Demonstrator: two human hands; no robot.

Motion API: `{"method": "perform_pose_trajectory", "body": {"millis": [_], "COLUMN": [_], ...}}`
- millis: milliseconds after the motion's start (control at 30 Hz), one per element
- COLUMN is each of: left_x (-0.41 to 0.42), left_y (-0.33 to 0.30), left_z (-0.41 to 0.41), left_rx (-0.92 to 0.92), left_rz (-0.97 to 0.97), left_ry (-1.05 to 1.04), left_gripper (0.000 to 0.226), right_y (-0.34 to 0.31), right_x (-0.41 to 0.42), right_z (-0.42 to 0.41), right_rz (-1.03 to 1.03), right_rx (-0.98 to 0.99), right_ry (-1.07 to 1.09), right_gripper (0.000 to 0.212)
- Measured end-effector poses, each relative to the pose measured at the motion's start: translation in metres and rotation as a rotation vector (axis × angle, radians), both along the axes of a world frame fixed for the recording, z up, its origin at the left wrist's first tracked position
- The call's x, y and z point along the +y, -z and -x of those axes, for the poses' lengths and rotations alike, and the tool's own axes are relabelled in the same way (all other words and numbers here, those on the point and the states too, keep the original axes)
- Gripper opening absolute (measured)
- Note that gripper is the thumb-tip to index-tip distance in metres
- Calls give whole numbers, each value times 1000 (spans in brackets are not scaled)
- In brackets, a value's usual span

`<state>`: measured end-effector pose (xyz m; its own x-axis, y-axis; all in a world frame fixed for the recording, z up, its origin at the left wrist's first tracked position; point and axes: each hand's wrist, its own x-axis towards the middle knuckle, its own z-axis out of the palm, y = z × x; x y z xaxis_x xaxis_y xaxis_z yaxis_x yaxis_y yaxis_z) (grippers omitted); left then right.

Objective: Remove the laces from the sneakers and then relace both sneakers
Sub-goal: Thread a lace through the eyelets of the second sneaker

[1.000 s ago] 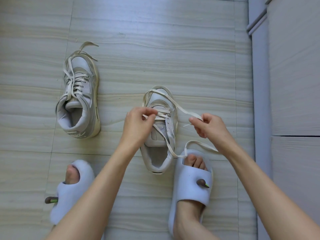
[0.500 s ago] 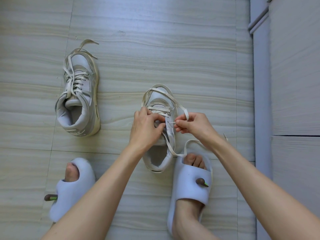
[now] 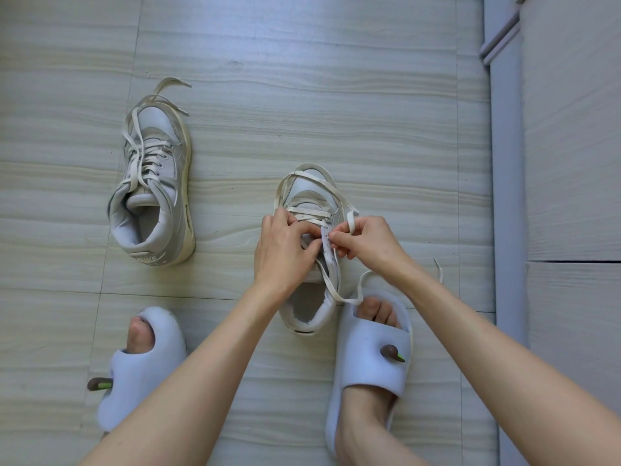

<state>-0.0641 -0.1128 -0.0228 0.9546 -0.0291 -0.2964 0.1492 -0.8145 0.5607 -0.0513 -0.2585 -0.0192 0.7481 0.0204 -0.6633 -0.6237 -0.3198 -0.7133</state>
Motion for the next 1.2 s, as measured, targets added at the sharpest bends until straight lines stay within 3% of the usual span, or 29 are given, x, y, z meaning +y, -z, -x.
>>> {"method": "perform_pose_trajectory", "body": {"millis": [200, 300, 433, 533, 667, 767, 900, 1067, 1200], "left_x": [-4, 1, 24, 41, 66, 76, 65, 64, 65], "left_y": [1, 3, -2, -9, -20, -24, -25, -35, -37], "left_z": [-1, -1, -3, -2, 3, 5, 5, -8, -11], "left_rx": [-11, 4, 92, 196, 360, 407, 368, 420, 388], "left_rz": [-48, 46, 295, 625, 1054, 1230, 1309, 1318, 1375], "left_ry": [43, 37, -141, -346, -407, -455, -537, -438, -529], "left_gripper": [15, 9, 12, 20, 15, 10, 9, 9, 10], "right_y": [-1, -4, -11, -12, -8, -1, 4, 1, 3], "right_x": [1, -7, -35, -55, -86, -90, -79, -90, -88], "right_z": [1, 2, 1, 4, 8, 14, 14, 14, 18], "right_rz": [-66, -362, -749, -780, -791, -742, -737, -939, -876], "right_rx": [-7, 45, 117, 90, 72, 111, 137, 42, 110], "right_ry": [61, 287, 574, 757, 1004, 996, 958, 1193, 1119], "right_gripper": [11, 13, 29, 37, 52, 52, 45, 28, 30]}}
